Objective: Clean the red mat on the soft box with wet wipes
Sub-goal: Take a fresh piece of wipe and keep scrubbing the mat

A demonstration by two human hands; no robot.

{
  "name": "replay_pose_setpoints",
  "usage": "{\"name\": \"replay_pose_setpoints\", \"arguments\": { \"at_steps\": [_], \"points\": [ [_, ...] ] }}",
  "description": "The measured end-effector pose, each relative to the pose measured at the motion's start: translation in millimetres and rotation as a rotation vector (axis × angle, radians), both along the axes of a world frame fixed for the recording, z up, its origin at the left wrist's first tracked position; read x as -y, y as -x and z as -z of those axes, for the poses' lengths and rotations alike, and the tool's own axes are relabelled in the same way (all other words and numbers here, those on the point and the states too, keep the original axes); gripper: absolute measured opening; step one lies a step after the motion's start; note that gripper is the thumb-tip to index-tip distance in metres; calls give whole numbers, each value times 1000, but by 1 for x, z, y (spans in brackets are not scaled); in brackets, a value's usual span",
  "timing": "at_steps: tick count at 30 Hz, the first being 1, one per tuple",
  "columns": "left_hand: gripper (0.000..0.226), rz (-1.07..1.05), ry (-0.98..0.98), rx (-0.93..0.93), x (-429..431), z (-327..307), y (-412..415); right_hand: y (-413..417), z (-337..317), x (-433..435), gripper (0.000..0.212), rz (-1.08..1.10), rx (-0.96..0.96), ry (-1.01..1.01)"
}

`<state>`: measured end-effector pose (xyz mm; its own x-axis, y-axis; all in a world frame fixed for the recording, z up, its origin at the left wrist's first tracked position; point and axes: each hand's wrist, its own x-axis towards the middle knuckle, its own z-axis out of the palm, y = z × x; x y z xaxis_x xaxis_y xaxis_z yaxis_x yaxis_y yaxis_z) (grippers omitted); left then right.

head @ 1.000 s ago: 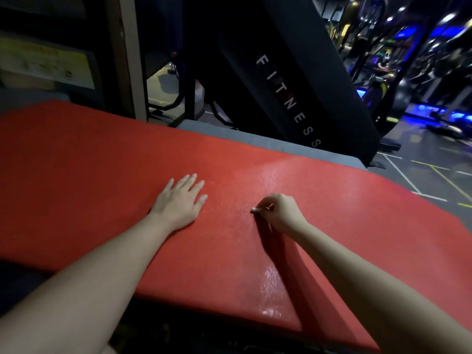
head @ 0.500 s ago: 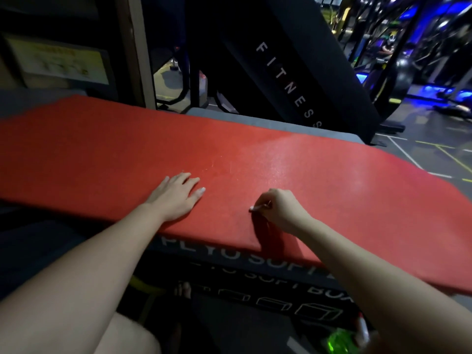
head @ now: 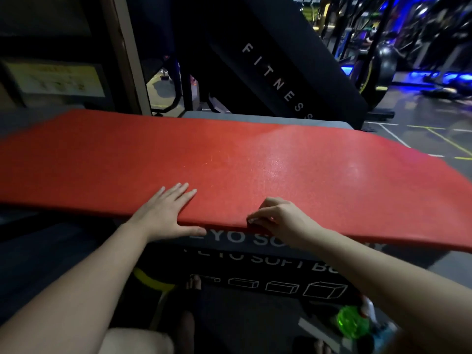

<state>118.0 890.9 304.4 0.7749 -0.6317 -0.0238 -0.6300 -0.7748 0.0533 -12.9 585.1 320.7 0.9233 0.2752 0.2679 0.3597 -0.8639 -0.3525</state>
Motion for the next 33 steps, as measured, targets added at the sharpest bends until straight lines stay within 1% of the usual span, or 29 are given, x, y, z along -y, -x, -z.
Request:
{"name": "replay_pose_setpoints", "arguments": {
  "at_steps": [2, 5, 7, 10, 12, 15, 18, 22, 26, 30, 33],
  "points": [
    [120, 2, -70, 62, 3, 5, 3, 2, 6, -2, 25, -7, 54, 82],
    [111, -43, -120, 148, 8, 12, 5, 7, 3, -3, 33, -25, 34, 66],
    [110, -48, -128, 157, 10, 13, 5, 11, 2, -3, 49, -54, 10, 144],
    [109, -47, -128, 163, 11, 8, 7, 15, 8, 1, 79, -16, -49, 300],
    [109, -44, -93, 159, 12, 0, 10, 14, 7, -1, 89, 20, -78, 328],
    [111, -48, -6, 168, 14, -11, 15, 12, 2, -3, 88, 98, -44, 384],
    [111, -58, 28, 152, 15, -20, 19, 11, -3, -2, 82, 145, -27, 449],
    [106, -37, 45, 139, 35, -31, 29, 13, -24, 26, 76, 138, -26, 424],
    [97, 37, 16, 127, 100, -27, 44, 39, -35, 87, 68, 194, -82, 402],
    [90, 125, -51, 79, 177, -11, 64, 74, -26, 152, 72, 312, -154, 374],
    [85, 170, -115, 78, 211, -7, 71, 92, -18, 176, 66, 368, -194, 369]
  ]
}}
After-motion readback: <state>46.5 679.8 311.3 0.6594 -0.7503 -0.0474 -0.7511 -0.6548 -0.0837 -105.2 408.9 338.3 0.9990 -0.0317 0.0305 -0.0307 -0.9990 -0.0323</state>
